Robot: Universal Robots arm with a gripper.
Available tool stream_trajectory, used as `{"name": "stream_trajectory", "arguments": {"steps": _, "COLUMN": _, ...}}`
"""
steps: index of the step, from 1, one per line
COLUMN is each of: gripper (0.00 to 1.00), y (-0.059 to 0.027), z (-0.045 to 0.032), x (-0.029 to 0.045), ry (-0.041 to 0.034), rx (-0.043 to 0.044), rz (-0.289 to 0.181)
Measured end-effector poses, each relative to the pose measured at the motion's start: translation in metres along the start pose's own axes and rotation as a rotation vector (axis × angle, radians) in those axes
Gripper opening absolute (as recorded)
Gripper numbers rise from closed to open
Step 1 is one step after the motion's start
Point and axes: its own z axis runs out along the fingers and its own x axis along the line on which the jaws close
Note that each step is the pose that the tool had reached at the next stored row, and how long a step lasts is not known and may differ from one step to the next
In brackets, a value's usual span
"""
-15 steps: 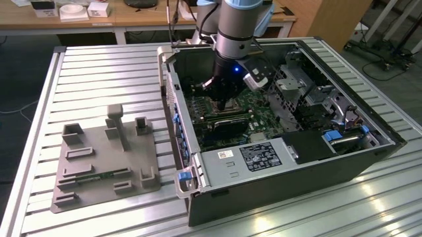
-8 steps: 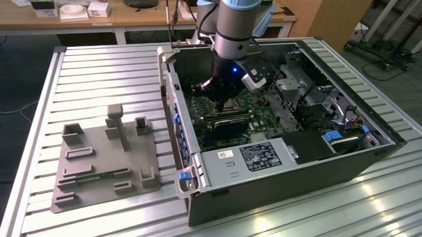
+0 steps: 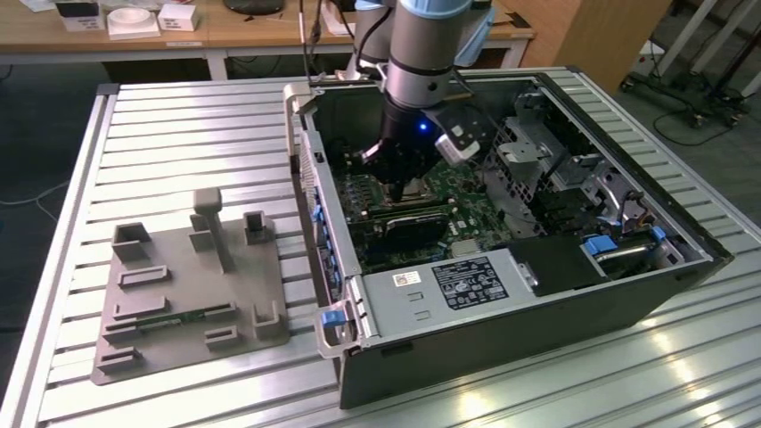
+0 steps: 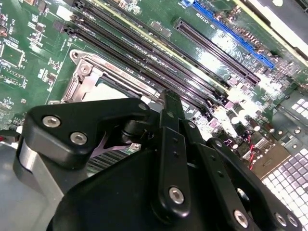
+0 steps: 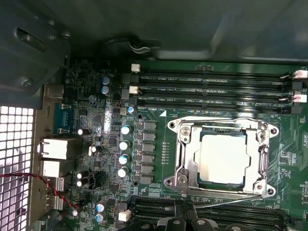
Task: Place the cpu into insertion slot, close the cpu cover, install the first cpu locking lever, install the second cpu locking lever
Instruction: 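Install the second cpu locking lever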
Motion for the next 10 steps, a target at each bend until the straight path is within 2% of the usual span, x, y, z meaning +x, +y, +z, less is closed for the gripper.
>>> {"name": "stream_trajectory", "arguments": {"steps": 4, "gripper": 0.1, "y": 0.0001, "z": 0.0033, "x": 0.0011, "ry": 0.0007, "rx": 0.0, "rz": 0.0}}
{"name": "stream_trajectory", "arguments": {"steps": 10, "gripper": 0.1, "y": 0.0005, "z": 0.0058, "x": 0.0066, "ry": 0.0008, "rx": -0.0004, "rz": -0.002}}
